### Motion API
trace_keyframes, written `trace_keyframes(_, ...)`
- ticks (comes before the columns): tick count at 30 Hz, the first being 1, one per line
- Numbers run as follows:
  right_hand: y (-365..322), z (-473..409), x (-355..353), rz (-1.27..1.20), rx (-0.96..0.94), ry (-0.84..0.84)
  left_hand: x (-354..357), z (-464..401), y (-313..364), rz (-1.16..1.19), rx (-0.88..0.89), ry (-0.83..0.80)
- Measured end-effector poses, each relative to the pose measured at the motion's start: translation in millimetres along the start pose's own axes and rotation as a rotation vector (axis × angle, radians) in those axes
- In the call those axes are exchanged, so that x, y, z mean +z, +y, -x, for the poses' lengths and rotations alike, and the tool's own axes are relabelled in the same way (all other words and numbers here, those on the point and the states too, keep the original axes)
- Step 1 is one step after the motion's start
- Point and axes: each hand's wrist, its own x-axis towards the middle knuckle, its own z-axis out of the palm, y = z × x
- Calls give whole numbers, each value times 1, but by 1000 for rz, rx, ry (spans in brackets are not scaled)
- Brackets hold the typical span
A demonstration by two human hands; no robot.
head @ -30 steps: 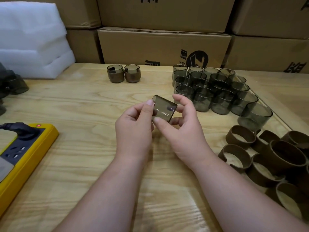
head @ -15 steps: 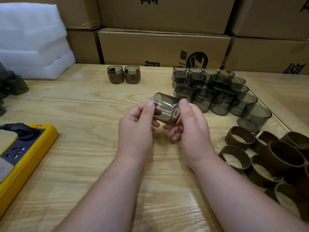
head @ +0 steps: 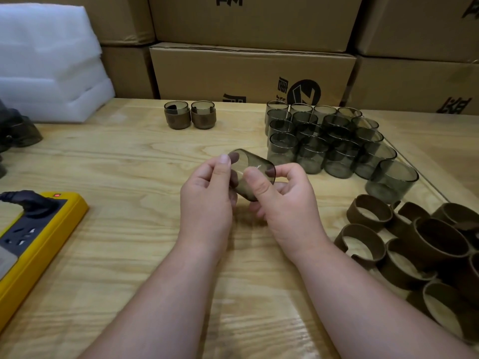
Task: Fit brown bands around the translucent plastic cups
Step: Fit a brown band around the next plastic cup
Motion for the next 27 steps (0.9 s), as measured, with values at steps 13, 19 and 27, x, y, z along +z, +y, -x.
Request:
trace_keyframes(13, -5, 0, -4, -41, 26, 53, -3, -5, -6, 148, -157, -78)
trace_keyframes(19, -3, -1, -3, -67, -12, 22, 0, -10, 2, 371, -434, -77)
trace_keyframes(27, -6, 1, 0, -160, -40, -67, -2, -12, 4, 485, -607, -108)
